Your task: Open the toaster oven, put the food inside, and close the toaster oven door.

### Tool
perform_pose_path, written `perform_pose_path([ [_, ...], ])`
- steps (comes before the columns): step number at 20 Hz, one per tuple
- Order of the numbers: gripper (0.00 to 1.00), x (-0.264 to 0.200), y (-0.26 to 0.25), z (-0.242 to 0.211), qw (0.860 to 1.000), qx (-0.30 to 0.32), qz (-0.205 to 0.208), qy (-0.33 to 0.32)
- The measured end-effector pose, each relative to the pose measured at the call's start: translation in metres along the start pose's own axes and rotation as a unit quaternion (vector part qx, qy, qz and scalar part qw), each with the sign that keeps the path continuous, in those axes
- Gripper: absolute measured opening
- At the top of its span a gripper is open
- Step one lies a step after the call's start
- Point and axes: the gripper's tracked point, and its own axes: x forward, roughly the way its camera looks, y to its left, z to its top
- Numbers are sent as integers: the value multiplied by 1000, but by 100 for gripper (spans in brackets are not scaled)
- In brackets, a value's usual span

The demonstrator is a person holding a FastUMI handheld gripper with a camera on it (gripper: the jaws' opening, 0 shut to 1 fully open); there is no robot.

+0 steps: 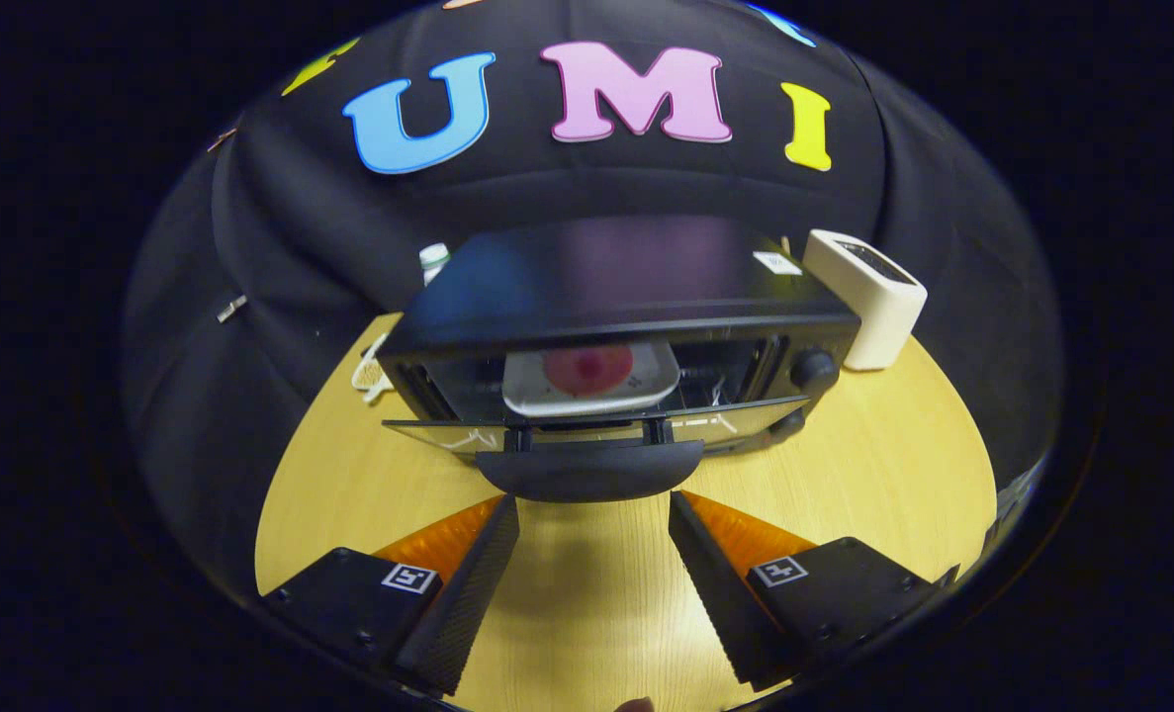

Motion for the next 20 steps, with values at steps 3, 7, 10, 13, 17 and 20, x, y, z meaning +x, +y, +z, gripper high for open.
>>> perform_pose_path([
  [3, 99, -10, -4, 48, 998, -1, 6, -60],
  [7, 99, -39, -17, 94, 992, -1, 18, -121],
  [10, 99, -66, -31, 120, 987, -9, 25, -158],
  [13, 99, -96, -52, 150, 980, -2, 31, -196],
  [17, 99, -128, -87, 180, 972, 6, 33, -233],
  [20, 99, -151, -120, 200, 964, 2, 25, -263],
])
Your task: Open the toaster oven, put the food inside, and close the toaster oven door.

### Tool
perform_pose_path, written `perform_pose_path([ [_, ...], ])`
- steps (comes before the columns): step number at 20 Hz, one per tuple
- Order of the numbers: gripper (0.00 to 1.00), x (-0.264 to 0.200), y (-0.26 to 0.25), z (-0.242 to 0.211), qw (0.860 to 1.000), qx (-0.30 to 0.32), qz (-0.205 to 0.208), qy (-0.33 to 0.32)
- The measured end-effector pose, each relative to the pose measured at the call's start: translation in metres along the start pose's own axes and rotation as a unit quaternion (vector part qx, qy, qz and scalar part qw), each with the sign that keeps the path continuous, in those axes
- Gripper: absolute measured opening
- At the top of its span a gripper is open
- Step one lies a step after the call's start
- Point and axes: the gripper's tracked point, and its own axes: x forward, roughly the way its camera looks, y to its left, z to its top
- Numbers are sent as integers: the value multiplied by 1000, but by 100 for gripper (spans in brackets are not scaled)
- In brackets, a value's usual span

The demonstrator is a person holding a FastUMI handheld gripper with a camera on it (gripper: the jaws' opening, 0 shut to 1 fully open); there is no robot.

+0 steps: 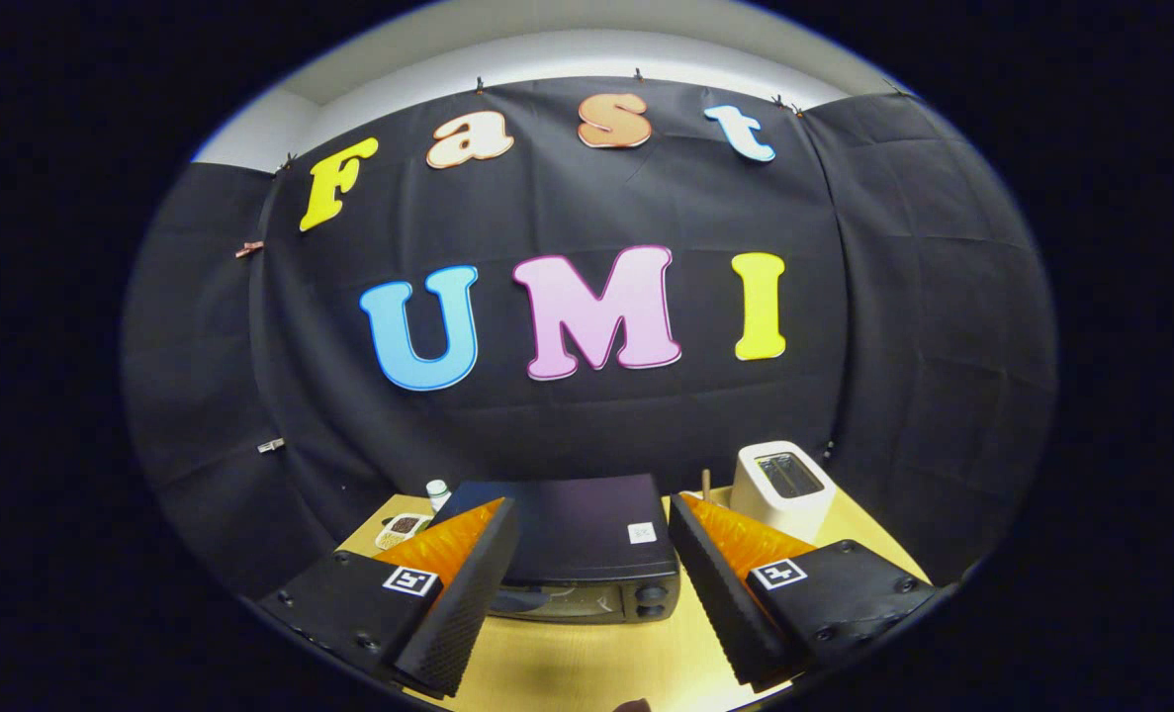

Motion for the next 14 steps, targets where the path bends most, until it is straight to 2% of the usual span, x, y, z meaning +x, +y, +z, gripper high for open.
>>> perform_pose_path([
  [4, 98, -18, -45, 36, 999, -5, -11, -39],
  [14, 98, -47, -145, 88, 995, -20, -40, -90],
])
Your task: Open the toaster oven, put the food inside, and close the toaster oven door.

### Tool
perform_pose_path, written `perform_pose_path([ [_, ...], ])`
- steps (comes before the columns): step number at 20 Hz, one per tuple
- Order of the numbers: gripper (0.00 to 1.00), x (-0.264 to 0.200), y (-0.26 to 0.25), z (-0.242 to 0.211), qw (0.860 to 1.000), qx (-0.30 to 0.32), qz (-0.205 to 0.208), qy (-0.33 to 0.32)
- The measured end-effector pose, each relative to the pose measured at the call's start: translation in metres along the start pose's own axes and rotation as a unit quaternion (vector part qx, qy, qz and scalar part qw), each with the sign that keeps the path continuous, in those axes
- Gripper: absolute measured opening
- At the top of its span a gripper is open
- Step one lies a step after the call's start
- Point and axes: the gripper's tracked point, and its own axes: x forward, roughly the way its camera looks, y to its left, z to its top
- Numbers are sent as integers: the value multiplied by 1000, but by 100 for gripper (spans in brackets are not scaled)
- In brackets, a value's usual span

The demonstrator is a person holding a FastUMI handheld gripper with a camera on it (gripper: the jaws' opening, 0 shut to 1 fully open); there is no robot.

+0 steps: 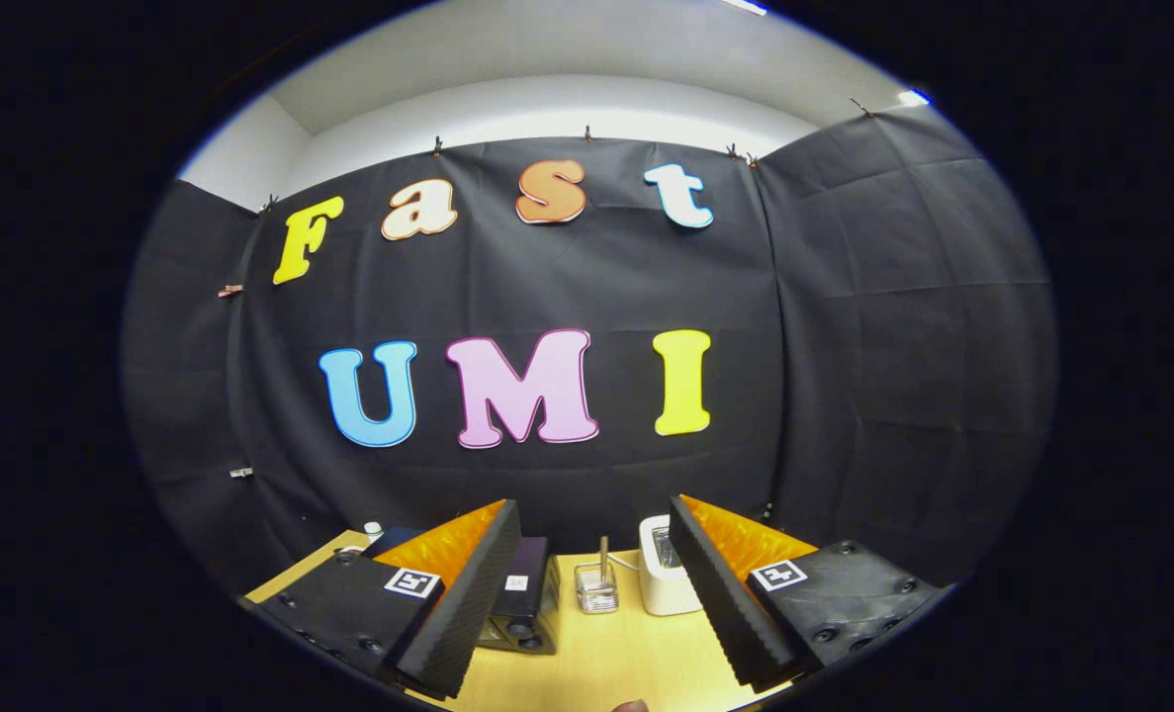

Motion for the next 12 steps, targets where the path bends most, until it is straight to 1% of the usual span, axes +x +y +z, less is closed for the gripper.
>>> perform_pose_path([
  [3, 97, -5, -21, 16, 1000, -12, -7, -27],
  [9, 98, -8, -49, 17, 999, 6, -21, -27],
  [12, 98, -8, -57, 15, 999, 3, -25, -27],
])
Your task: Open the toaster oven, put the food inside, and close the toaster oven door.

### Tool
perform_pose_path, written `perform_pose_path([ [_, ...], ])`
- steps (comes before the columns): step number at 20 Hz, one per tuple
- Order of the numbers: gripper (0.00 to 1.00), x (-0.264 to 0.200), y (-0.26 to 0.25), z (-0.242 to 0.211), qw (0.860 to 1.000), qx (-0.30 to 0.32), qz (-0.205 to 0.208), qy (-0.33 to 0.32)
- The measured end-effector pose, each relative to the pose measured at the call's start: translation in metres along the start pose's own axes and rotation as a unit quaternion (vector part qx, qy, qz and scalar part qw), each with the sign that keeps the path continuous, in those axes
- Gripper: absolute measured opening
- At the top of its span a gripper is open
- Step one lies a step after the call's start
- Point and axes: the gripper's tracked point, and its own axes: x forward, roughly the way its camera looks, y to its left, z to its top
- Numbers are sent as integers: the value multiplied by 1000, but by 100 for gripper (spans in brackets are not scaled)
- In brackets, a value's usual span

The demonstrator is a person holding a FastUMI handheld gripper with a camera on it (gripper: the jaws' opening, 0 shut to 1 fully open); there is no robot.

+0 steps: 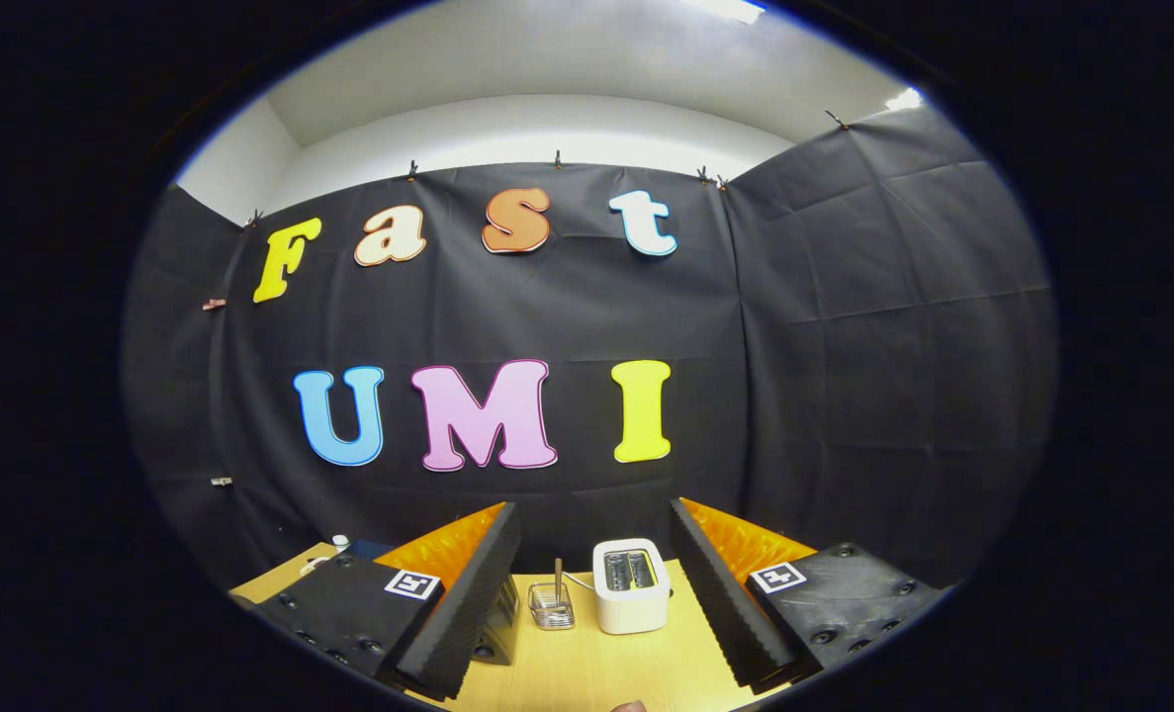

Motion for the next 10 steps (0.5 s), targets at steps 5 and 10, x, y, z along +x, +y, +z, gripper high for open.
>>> perform_pose_path([
  [5, 98, -3, 0, -4, 1000, -6, 0, 1],
  [10, 98, -3, 2, -7, 1000, -8, 3, 5],
])
